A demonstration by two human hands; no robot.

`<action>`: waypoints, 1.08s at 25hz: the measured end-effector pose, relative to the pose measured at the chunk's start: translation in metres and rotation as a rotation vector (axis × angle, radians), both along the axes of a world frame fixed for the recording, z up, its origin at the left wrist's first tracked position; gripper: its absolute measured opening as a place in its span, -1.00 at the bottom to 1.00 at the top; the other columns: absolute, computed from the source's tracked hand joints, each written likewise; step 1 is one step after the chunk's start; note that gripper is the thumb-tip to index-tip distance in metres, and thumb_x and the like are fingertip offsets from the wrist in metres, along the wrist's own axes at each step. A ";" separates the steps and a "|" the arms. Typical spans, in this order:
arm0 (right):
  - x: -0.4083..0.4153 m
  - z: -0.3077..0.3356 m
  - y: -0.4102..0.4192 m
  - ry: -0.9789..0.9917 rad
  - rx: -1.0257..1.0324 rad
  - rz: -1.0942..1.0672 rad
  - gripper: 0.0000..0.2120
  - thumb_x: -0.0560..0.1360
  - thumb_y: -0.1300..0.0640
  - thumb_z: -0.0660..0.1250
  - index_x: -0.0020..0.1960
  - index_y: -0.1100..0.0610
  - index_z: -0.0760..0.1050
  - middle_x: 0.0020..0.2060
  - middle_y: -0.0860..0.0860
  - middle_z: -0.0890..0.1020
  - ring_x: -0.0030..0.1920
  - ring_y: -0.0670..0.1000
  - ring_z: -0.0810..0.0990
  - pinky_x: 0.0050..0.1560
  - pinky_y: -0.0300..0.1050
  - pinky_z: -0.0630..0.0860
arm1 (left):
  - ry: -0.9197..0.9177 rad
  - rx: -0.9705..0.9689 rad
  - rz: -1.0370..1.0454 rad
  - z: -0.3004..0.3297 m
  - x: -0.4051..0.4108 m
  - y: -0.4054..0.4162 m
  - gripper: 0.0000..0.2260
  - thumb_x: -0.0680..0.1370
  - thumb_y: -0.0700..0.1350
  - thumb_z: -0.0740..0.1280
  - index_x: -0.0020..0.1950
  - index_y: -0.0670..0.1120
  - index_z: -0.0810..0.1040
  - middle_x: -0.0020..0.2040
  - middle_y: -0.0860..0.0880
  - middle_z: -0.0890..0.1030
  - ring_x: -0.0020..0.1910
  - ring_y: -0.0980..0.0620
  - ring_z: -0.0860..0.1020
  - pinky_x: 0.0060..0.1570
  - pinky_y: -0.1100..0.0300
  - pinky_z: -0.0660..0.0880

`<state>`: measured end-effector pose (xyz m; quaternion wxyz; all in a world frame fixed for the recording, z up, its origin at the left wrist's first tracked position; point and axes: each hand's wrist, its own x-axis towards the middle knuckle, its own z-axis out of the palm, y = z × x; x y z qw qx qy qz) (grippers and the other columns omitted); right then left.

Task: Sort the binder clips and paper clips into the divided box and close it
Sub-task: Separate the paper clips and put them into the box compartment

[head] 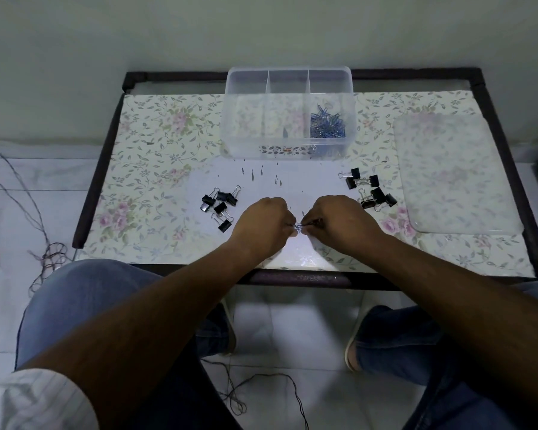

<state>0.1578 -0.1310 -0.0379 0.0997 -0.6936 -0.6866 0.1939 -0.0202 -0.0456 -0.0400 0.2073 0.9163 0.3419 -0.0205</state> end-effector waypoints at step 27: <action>0.022 0.009 0.005 -0.024 -0.103 0.007 -0.76 0.48 -0.04 0.55 0.08 0.06 0.76 -0.06 0.04 0.72 -0.03 0.09 0.68 -0.02 -0.01 0.60 | -0.043 0.095 -0.050 0.010 0.005 -0.010 -0.77 0.61 0.02 0.39 0.22 0.08 0.74 0.11 -0.03 0.65 0.13 -0.09 0.56 0.02 0.04 0.51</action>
